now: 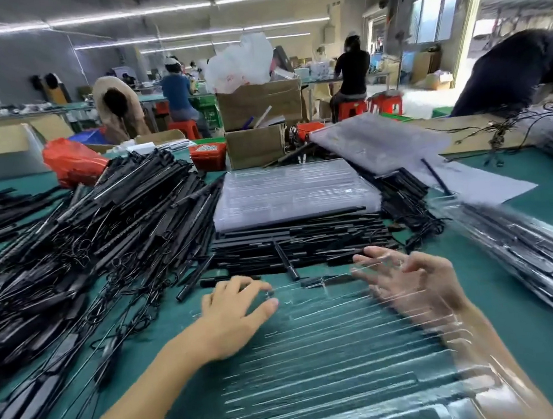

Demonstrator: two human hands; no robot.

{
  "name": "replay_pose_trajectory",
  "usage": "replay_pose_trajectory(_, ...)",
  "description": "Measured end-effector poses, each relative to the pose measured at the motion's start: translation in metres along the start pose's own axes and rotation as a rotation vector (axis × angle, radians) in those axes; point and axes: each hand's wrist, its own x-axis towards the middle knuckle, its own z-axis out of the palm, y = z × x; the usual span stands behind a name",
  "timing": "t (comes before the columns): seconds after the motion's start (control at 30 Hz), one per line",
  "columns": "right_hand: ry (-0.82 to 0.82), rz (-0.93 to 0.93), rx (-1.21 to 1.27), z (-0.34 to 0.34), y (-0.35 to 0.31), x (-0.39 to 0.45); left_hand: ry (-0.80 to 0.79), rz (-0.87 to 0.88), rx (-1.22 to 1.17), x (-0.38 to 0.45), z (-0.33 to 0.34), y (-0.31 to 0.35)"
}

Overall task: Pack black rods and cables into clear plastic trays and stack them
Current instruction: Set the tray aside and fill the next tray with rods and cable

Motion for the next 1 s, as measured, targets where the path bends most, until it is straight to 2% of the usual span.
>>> replay_pose_trajectory(0.07, 0.008, -0.029, -0.089, 0.000, -0.004, -0.005, 0.006, -0.002, -0.002, 0.001, 0.002, -0.006)
replay_pose_trajectory(0.2, 0.210, -0.206, -0.368, -0.006, -0.005, -0.007, -0.031, 0.015, 0.099, 0.006, 0.005, -0.017)
replay_pose_trajectory(0.3, 0.302, -0.291, -0.794, -0.010, -0.002, -0.009, -0.010, 0.041, 0.144, 0.008, 0.006, -0.019)
replay_pose_trajectory(0.47, 0.223, -0.171, -1.137, -0.011, 0.000, -0.007, 0.066, 0.085, 0.208, 0.014, 0.004, -0.015)
replay_pose_trajectory(0.6, 0.209, -0.186, -1.203, -0.011, 0.000, -0.003, 0.150, 0.154, 0.348, 0.015, -0.005, -0.009)
replay_pose_trajectory(0.67, 0.202, -0.189, -1.211, -0.012, 0.000, -0.001, 0.103, 0.167, 0.324, 0.015, -0.010, -0.005)
replay_pose_trajectory(0.77, 0.189, -0.179, -1.231, -0.013, -0.004, 0.001, -0.054, 0.097, 0.214, 0.013, -0.011, -0.005)
replay_pose_trajectory(0.83, 0.185, -0.169, -1.274, -0.015, -0.006, 0.003, -0.120, 0.080, 0.264, 0.011, -0.005, -0.006)
replay_pose_trajectory(1.0, 0.238, -0.210, -1.306, -0.024, -0.015, 0.003, -0.079, 0.065, 0.217, 0.017, 0.003, -0.003)
